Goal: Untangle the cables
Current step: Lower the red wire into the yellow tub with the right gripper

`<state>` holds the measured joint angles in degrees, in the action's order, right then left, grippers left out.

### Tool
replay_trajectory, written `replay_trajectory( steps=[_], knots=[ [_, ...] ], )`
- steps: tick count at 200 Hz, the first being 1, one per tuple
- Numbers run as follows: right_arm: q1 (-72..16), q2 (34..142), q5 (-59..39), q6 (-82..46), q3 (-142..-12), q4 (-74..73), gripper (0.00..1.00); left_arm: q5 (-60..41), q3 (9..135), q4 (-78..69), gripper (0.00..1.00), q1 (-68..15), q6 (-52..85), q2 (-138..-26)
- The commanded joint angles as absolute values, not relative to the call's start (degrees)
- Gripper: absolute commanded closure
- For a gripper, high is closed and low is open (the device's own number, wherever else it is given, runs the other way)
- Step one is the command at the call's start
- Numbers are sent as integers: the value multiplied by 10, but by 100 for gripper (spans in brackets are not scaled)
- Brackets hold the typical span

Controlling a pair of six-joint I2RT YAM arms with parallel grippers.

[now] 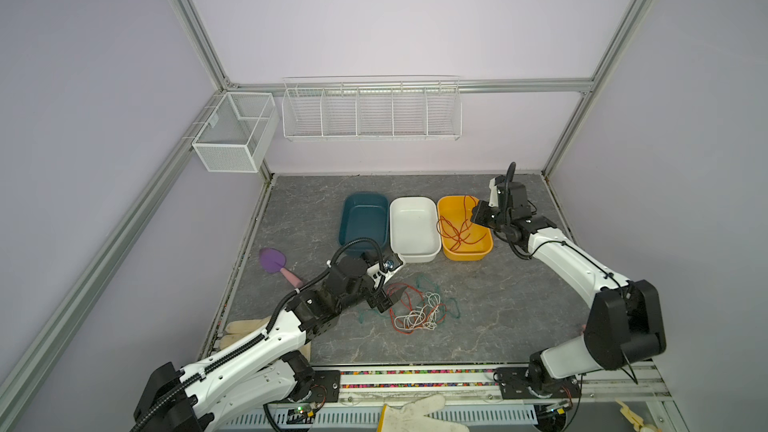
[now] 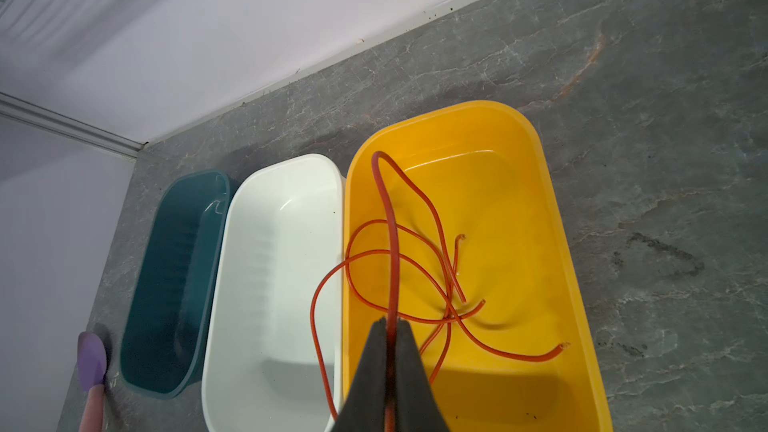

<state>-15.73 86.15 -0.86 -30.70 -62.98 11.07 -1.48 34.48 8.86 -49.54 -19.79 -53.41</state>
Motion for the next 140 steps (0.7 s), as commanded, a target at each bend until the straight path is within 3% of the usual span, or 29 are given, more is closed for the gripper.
replay_trajectory(
  steps=[1, 65, 140],
  knots=[
    [-151, 870, 22, -327, -615, 111, 93, -14, 341, 88, 1, -498, -208, -530],
    [-94, 875, 16, -356, -604, 129, 93, -13, 341, 88, 1, -497, -209, -532],
    [-103, 926, 33, -341, -633, 172, 93, -11, 341, 89, 1, -498, -211, -534]
  ],
)
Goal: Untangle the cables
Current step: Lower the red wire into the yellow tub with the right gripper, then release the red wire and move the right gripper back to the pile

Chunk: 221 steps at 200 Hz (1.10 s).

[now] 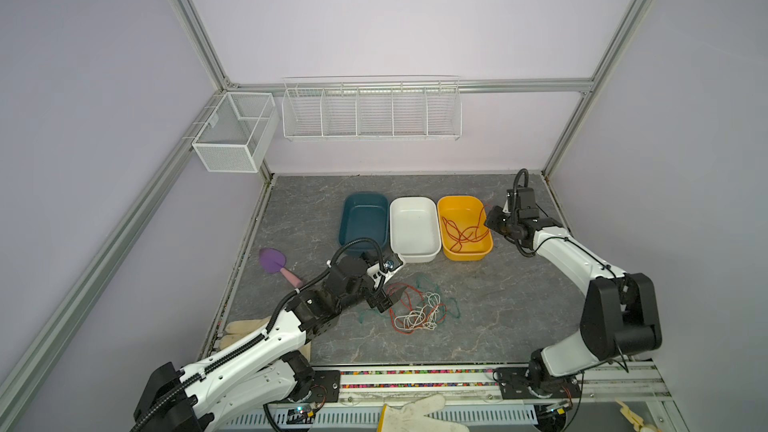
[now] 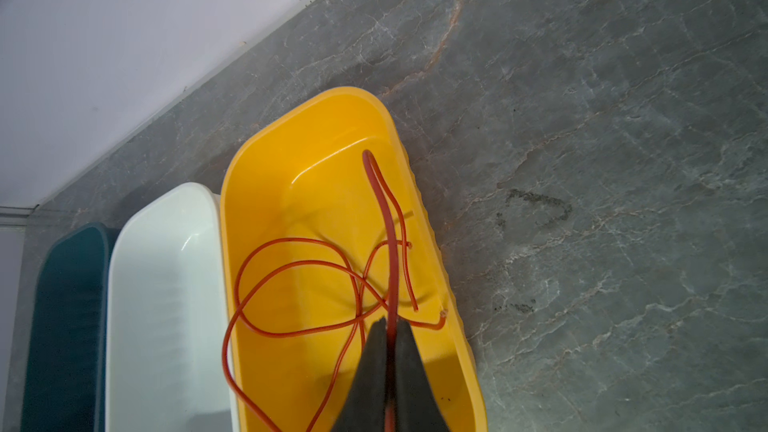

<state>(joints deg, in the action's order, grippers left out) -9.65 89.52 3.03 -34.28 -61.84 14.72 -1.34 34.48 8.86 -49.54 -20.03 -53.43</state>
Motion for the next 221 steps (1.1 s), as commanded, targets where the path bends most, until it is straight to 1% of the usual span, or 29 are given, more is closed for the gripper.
replay_trajectory(
  steps=[1, 41, 79, 83, 99, 145, 166, 189, 198, 221],
  knots=[
    [-103, 928, 33, -341, -633, 172, 93, -11, 341, 89, 1, -498, -211, -534],
    [-109, 975, 30, -343, -653, 187, 93, -10, 340, 89, 1, -498, -213, -534],
    [-114, 998, 50, -331, -672, 191, 93, -10, 341, 89, 1, -498, -213, -536],
    [-130, 1002, 54, -330, -675, 193, 93, -10, 341, 89, 1, -498, -214, -535],
    [-138, 1018, 62, -323, -686, 197, 93, -9, 341, 89, 1, -498, -214, -536],
    [-142, 1070, 41, -311, -724, 209, 93, -9, 340, 89, 1, -498, -214, -537],
    [-146, 1075, 41, -303, -740, 225, 93, -8, 341, 89, 1, -498, -214, -538],
    [-153, 1055, 41, -298, -742, 232, 93, -7, 341, 88, 1, -498, -214, -539],
    [-158, 1047, 46, -295, -744, 237, 91, -6, 342, 88, 1, -498, -214, -540],
    [-168, 1031, 52, -289, -754, 258, 80, -7, 342, 89, 0, -498, -214, -542]
  ],
)
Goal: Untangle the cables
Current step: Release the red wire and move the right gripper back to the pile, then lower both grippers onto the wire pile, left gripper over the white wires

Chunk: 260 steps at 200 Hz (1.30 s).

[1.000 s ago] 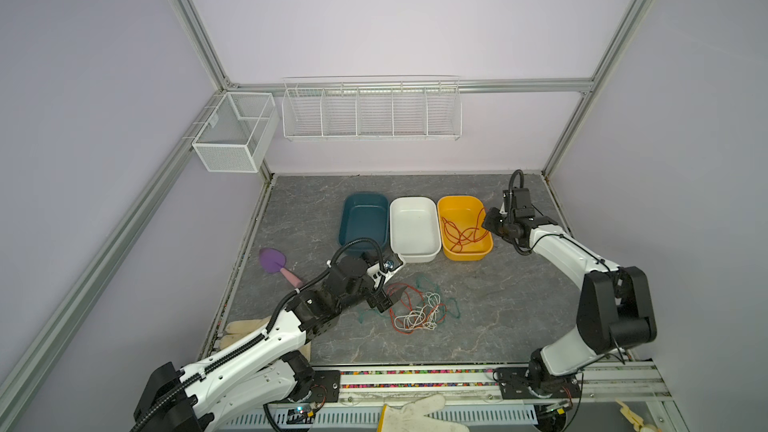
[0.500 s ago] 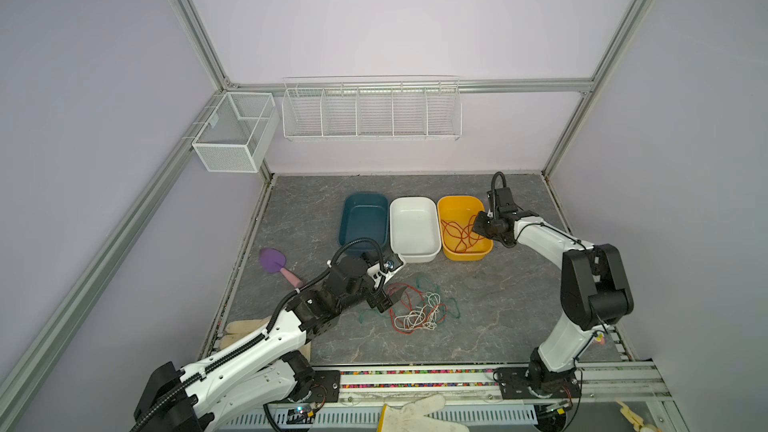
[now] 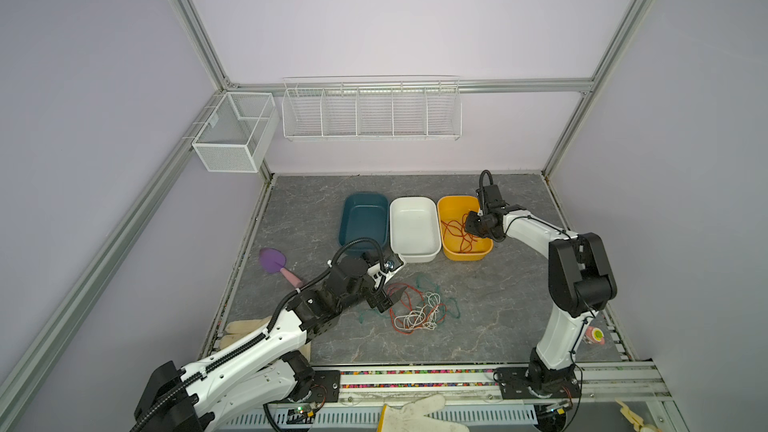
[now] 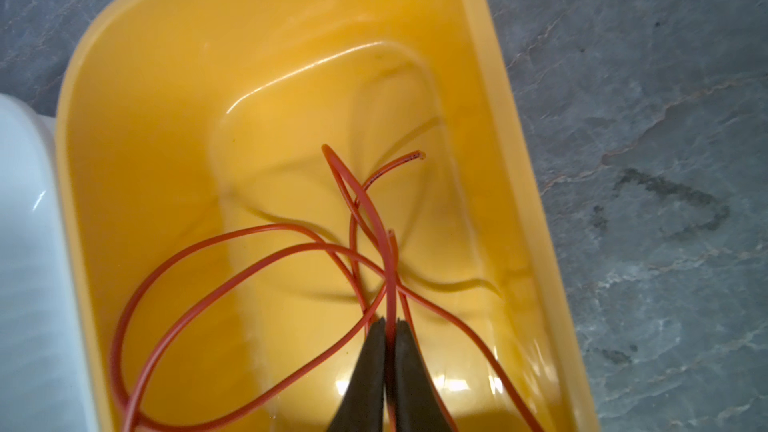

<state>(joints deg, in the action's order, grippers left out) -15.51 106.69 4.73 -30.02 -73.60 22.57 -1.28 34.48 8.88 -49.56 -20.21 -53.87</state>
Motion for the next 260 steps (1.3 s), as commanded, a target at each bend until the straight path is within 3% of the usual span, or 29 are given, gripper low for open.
replay_trajectory(
  steps=[1, 50, 83, 133, 185, 212, 260],
  knots=[
    [-168, 1031, 52, -289, -755, 259, 80, -7, 342, 89, 1, -498, -214, -542],
    [-184, 987, 50, -285, -756, 280, 64, -9, 342, 88, 1, -497, -211, -547],
    [-190, 942, 54, -281, -748, 295, 47, -17, 338, 76, 1, -498, -202, -545],
    [-196, 858, 27, -270, -721, 319, 34, -7, 331, 53, 1, -498, -177, -546],
    [-225, 710, -60, -257, -621, 315, 19, 8, 403, 110, 1, -499, -70, -599],
    [-263, 643, -94, -257, -560, 314, 7, 8, 457, 160, 1, -505, 3, -645],
    [-362, 549, -100, -262, -466, 294, 5, -8, 398, 122, 1, -509, 187, -610]
  ],
)
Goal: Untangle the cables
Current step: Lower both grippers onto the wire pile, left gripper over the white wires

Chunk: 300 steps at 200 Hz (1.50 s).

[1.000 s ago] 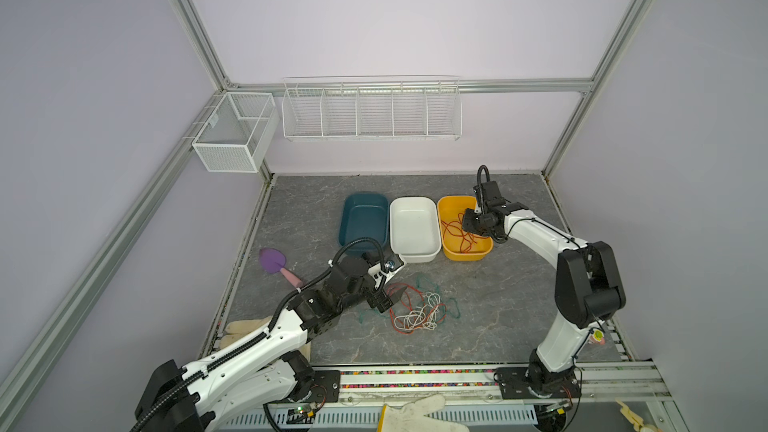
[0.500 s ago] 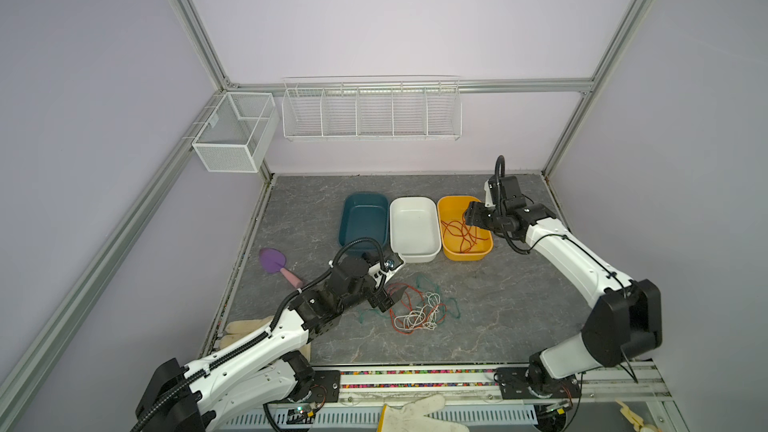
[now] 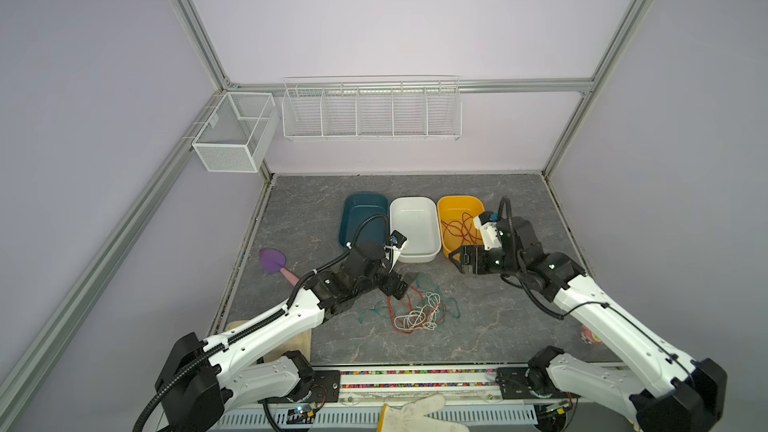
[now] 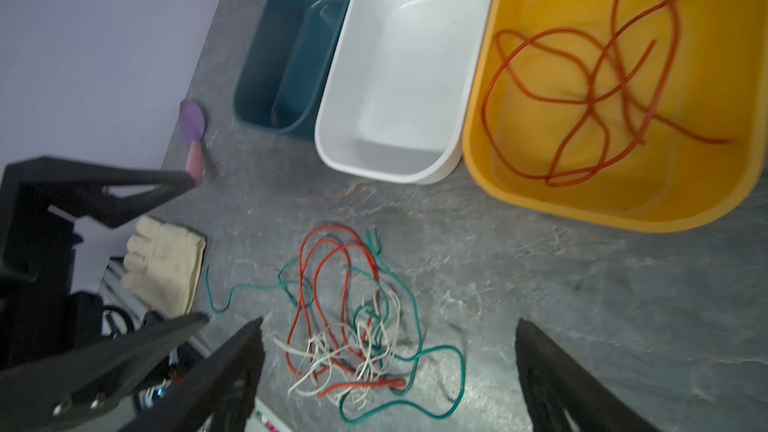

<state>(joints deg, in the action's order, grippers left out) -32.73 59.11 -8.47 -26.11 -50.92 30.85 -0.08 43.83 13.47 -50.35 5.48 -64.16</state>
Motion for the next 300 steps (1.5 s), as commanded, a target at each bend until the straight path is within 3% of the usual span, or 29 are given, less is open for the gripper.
replay_trajectory(
  steps=[1, 59, 109, 145, 205, 274, 300],
  knots=[
    [-364, 548, -99, -262, -464, 293, 5, -8, 395, 120, 1, -510, 191, -608],
    [-435, 473, -60, -286, -360, 278, 5, 85, 310, 87, 0, -607, 293, -550],
    [-460, 483, -72, -339, -306, 229, 13, 167, 292, 68, 0, -712, 336, -593],
    [-475, 498, -65, -345, -289, 204, 17, 176, 277, 50, 1, -740, 367, -626],
    [-484, 514, -50, -345, -275, 187, 19, 164, 256, 24, 14, -742, 374, -639],
    [-494, 541, -42, -346, -272, 170, 19, 134, 259, 2, 36, -742, 359, -673],
    [-496, 541, -36, -346, -272, 171, 19, 131, 259, 1, 38, -742, 355, -683]
  ],
)
